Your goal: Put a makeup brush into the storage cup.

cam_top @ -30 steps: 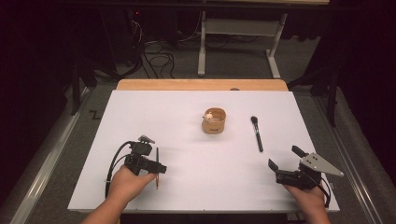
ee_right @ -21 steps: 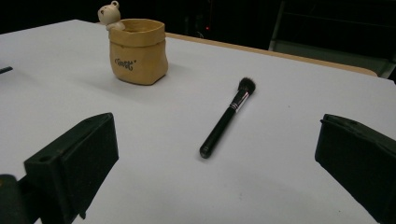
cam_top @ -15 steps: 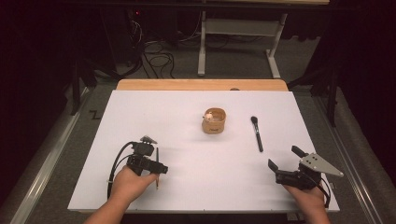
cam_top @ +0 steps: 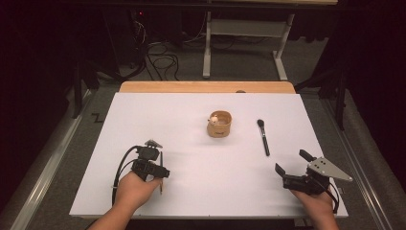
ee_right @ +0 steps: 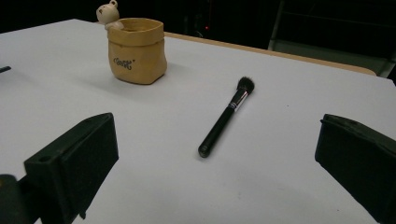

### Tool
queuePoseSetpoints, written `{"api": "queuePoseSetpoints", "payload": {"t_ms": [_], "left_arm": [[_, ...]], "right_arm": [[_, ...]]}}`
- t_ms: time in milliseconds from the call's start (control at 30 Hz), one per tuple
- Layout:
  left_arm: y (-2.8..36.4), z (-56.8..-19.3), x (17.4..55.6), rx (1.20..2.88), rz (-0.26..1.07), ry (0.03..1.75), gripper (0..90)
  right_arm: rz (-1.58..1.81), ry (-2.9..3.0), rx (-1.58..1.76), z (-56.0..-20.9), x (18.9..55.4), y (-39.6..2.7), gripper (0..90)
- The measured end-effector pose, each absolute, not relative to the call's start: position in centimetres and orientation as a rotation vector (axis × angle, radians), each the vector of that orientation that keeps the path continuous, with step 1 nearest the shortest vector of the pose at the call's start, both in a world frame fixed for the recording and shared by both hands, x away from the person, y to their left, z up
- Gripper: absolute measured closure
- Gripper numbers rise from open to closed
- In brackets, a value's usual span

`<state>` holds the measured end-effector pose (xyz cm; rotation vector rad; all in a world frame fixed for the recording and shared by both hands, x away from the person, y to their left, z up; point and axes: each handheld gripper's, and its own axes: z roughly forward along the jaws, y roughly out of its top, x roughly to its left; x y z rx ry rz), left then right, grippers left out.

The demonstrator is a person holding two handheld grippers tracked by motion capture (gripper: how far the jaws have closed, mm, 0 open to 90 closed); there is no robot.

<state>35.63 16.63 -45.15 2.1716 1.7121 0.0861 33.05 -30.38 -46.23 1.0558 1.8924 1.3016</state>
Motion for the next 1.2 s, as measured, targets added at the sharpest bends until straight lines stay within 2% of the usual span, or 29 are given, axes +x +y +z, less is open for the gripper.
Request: {"api": "queuePoseSetpoints", "payload": {"t_ms": [500, 1200], "left_arm": [[16.08, -45.49, 35.58, 2.203, 0.126, 1.749, 62.3], [15.96, -45.57, 35.63, 2.212, 0.143, 1.749, 65.5]], "right_arm": [[1.302, 1.891, 1.042, -46.18, 33.03, -30.42, 0.2], [1.302, 1.894, 1.047, -46.19, 33.05, -30.47, 0.2]]}}
